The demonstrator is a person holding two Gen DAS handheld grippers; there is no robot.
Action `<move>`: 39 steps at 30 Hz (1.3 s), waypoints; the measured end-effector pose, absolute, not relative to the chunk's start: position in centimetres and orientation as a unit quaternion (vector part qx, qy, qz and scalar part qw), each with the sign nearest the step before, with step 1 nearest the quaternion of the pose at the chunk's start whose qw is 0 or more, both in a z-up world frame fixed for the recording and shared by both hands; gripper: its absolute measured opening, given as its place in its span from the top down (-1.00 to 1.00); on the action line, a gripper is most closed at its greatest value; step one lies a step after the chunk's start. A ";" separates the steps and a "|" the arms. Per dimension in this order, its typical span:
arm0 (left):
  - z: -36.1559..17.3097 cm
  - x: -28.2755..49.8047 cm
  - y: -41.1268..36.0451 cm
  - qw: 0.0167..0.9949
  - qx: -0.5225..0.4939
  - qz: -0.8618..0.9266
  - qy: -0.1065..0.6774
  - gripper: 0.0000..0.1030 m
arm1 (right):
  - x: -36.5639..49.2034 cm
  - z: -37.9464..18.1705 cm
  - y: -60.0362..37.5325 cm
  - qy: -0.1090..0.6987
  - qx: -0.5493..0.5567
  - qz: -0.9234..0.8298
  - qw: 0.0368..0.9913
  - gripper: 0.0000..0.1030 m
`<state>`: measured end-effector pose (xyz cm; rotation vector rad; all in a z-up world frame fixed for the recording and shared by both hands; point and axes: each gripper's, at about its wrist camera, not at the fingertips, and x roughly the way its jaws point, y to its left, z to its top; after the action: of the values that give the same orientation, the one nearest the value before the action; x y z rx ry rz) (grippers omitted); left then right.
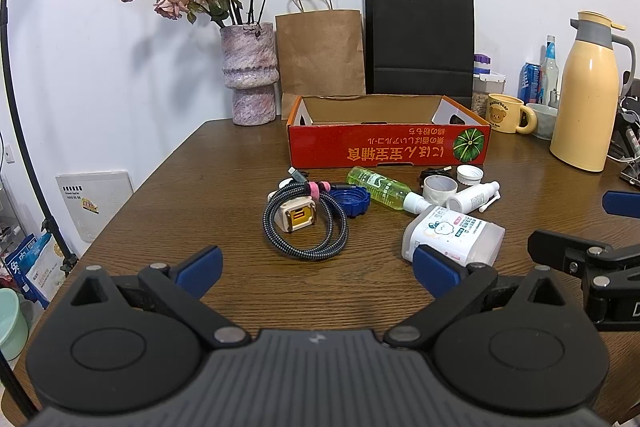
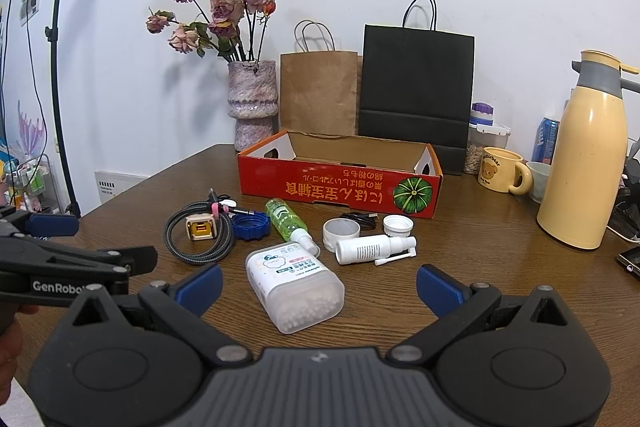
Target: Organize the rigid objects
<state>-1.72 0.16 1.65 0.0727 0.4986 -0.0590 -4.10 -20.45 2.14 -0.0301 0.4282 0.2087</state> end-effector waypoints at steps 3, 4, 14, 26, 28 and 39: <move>1.6 -1.8 0.2 0.968 0.036 -0.029 0.247 -1.00 | -4.1 2.1 -20.4 0.212 -0.015 0.103 0.972 -1.00; 1.6 -1.7 0.2 0.968 0.036 -0.029 0.247 -1.00 | -4.1 2.1 -20.4 0.212 -0.015 0.103 0.972 -1.00; 1.4 -1.6 0.3 0.968 0.034 -0.028 0.249 -1.00 | -4.0 2.1 -20.4 0.214 -0.017 0.104 0.971 -1.00; 0.8 -0.6 1.2 0.968 0.028 -0.026 0.248 -1.00 | -2.2 1.2 -19.4 0.217 -0.030 0.104 0.970 -1.00; 0.7 -0.2 1.5 0.968 0.028 -0.024 0.248 -1.00 | -1.6 1.0 -19.0 0.218 -0.038 0.103 0.970 -1.00; 0.0 1.6 3.6 0.966 0.021 -0.002 0.260 -1.00 | 3.9 -1.5 -17.0 0.264 -0.084 0.123 0.953 -1.00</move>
<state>1.62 3.58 0.03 0.0415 0.5251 -0.0031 3.91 -17.05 -1.47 -0.1711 0.5372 0.2495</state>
